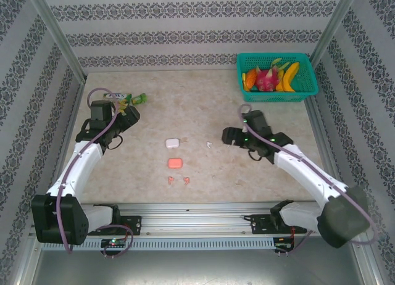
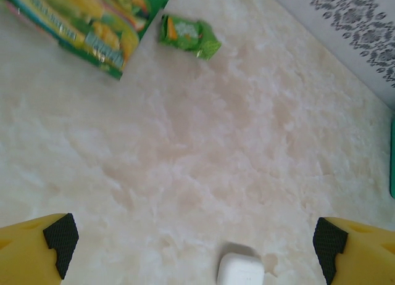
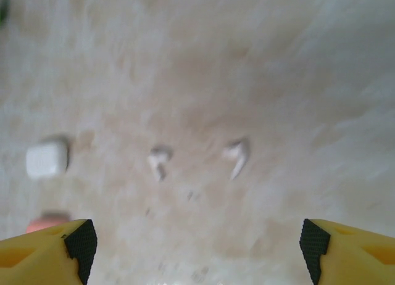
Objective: Insert the wireless bluetooth earbuds into the charging case
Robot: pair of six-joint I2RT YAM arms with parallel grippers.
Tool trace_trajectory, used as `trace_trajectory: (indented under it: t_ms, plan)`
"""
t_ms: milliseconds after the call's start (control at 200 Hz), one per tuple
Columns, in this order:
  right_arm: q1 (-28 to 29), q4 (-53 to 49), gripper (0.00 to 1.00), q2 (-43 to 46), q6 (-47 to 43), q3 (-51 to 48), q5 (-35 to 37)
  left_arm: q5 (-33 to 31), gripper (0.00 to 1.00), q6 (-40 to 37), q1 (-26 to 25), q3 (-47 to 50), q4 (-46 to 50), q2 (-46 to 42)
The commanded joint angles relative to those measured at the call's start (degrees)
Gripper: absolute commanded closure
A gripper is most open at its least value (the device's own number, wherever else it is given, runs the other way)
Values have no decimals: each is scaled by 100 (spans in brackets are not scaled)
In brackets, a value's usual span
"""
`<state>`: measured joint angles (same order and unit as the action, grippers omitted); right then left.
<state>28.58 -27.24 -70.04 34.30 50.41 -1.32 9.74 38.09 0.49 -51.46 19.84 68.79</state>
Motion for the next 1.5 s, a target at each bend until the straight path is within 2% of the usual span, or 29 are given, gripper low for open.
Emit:
trace_trajectory:
  t_ms: [0, 145, 270, 505, 939, 1494]
  plan:
    - [756, -659, 15, -641, 725, 459, 348, 179, 0, 610, 26, 54, 392, 88]
    - [1644, -1033, 14, -1843, 1067, 1412, 504, 83, 0, 735, 28, -125, 585, 340]
    - [2172, -1363, 14, -2768, 1332, 2350, 654, -5, 0, 731, 32, -371, 744, 610]
    - [2705, -2164, 13, -4171, 1743, 3922, 832, -195, 0, 765, 146, -710, 803, 1047]
    - [2978, -2713, 11, -5296, 1976, 5046, 892, -2, 0, 805, 621, -668, 646, 1381]
    - [3013, -3146, 14, -6105, 2252, 5761, 961, 31, 0, 770, 689, -554, 539, 1400]
